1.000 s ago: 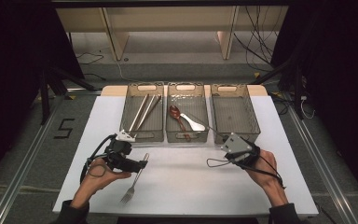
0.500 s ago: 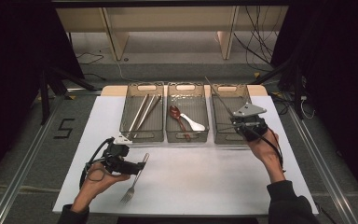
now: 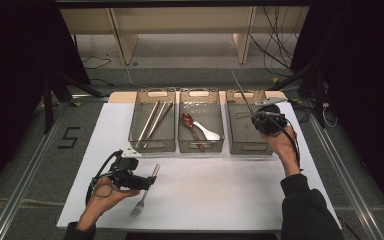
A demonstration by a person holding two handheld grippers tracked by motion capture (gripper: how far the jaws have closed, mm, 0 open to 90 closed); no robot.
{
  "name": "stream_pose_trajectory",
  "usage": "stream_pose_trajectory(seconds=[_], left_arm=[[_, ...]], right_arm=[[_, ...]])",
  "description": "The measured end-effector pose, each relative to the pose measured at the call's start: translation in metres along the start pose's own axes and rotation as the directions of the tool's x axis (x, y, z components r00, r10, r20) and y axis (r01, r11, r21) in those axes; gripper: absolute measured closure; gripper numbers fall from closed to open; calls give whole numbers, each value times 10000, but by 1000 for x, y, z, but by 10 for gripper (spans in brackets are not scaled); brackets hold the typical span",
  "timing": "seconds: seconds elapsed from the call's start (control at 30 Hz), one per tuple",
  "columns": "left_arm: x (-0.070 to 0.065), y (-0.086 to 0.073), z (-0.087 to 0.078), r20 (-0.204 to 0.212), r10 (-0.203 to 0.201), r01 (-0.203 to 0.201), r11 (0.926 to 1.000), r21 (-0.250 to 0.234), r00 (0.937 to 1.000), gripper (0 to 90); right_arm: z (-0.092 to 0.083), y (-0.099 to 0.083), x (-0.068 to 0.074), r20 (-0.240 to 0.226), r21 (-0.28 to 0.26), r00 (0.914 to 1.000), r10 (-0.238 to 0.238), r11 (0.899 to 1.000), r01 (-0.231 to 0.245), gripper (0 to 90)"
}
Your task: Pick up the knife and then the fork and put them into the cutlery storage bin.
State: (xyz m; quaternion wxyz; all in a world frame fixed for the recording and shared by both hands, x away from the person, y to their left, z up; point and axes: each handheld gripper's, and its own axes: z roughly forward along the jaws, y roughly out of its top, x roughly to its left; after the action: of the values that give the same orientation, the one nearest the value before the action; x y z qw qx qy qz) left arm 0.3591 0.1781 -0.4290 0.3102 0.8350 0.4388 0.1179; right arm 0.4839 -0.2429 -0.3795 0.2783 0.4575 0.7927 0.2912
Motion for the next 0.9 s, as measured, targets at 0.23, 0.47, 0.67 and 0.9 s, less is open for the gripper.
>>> stream_pose_trajectory(seconds=[0.23,0.47,0.67,0.9], left_arm=[[-1,-2,2,9,-49,49,10000,66,10000,162],[0,-4,3,1,-66,66,9999,124,10000,162],[0,-5,4,5,-117,117,9996,249,9999,162],[0,-5,5,8,-67,67,9993,373,10000,162]], right_arm=[[16,-5,-7,197,622,9989,414,9972,-426,842],[23,-10,-10,266,937,9969,746,9926,-768,842],[30,-16,-11,352,1316,9950,931,9865,-970,840],[39,-22,-12,392,1701,9935,1070,9790,-1122,838]])
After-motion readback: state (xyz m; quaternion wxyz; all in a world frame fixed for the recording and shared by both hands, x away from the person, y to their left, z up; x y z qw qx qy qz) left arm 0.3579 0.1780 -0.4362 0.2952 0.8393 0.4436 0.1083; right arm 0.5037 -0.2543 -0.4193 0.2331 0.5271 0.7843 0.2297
